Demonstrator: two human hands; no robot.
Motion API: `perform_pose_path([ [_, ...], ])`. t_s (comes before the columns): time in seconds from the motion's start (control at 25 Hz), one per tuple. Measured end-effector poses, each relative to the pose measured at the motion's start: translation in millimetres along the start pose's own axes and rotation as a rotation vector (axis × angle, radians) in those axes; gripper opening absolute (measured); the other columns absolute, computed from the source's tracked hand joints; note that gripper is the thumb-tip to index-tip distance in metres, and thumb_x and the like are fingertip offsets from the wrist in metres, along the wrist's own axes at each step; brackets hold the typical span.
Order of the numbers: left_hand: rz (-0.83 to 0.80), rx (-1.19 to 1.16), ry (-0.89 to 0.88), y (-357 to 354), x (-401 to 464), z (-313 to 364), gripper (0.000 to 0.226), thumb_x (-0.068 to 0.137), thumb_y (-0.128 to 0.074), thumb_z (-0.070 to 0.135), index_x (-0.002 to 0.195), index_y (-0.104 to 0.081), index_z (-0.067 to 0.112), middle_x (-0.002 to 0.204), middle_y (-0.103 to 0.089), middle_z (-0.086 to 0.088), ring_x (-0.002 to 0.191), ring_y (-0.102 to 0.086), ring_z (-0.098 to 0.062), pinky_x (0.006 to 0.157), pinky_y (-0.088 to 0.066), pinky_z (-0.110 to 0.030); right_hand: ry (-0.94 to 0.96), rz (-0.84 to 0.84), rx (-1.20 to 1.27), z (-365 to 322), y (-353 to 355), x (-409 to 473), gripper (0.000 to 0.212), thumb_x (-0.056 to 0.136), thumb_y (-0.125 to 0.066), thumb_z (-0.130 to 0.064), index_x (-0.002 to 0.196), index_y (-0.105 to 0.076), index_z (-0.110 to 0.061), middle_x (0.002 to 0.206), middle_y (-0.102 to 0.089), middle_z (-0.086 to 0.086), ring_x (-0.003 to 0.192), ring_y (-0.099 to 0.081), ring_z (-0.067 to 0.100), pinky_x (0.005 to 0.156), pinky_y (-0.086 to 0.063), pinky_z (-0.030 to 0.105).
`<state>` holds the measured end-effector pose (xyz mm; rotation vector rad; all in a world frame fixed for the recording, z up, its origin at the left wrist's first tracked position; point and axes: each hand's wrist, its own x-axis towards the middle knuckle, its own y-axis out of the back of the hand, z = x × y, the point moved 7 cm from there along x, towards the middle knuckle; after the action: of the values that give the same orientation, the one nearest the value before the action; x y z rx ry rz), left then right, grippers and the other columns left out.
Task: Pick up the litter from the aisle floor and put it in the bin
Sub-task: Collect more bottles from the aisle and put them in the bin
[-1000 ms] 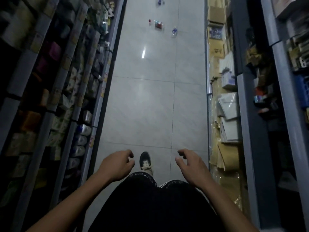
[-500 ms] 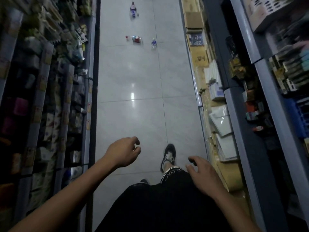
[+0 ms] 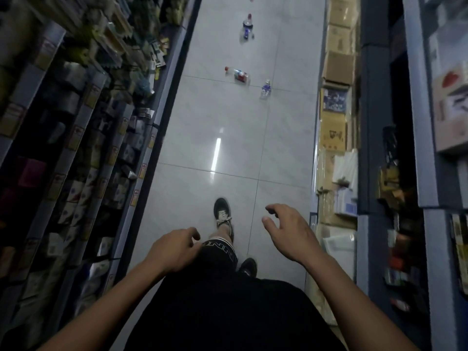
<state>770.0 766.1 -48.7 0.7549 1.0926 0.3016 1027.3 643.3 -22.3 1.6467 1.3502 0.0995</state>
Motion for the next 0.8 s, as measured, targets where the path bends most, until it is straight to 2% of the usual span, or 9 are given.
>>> perform_pose_path([
  [0.16,0.047,0.027,-0.020,69.9,77.5,8.0,0.039,0.096,-0.047,0.047,0.127,-0.060,0.029,0.113,-0.070,0.008,0.098,-0.066,-0.015,0.082,-0.055,-0.035,-0.014,0.000,-0.020,-15.5,35.5,77.6,0.046,0.102,-0.044,-0.048,0.140,-0.055,-0.024,0.135,-0.059,-0.006,0.125,-0.052,0.013,0.102,-0.046,0.036],
  [0.32,0.080,0.077,-0.120,146.9,148.8,39.2,0.041,0.097,-0.046,0.047,0.131,-0.058,0.027,0.119,-0.068,0.004,0.102,-0.065,-0.018,0.083,-0.055,-0.037,-0.090,-0.021,-0.022,-15.0,61.8,119.2,0.044,0.102,-0.045,-0.048,0.139,-0.055,-0.026,0.135,-0.058,-0.009,0.126,-0.049,0.011,0.102,-0.045,0.033],
  [0.6,0.078,0.169,-0.230,261.4,280.3,119.3,0.040,0.098,-0.045,0.046,0.131,-0.057,0.027,0.117,-0.068,0.006,0.101,-0.064,-0.018,0.084,-0.055,-0.038,-0.245,0.043,0.077,20.2,128.7,196.3,0.037,0.101,-0.050,-0.044,0.132,-0.059,-0.026,0.127,-0.060,-0.010,0.121,-0.049,0.009,0.100,-0.043,0.031],
  [0.8,0.088,0.178,-0.208,317.2,365.9,180.2,0.039,0.097,-0.044,0.045,0.129,-0.058,0.027,0.115,-0.068,0.008,0.100,-0.063,-0.017,0.082,-0.055,-0.037,-0.219,0.067,0.092,52.8,200.2,299.3,0.040,0.101,-0.049,-0.044,0.135,-0.058,-0.025,0.132,-0.059,-0.010,0.126,-0.048,0.010,0.103,-0.043,0.033],
])
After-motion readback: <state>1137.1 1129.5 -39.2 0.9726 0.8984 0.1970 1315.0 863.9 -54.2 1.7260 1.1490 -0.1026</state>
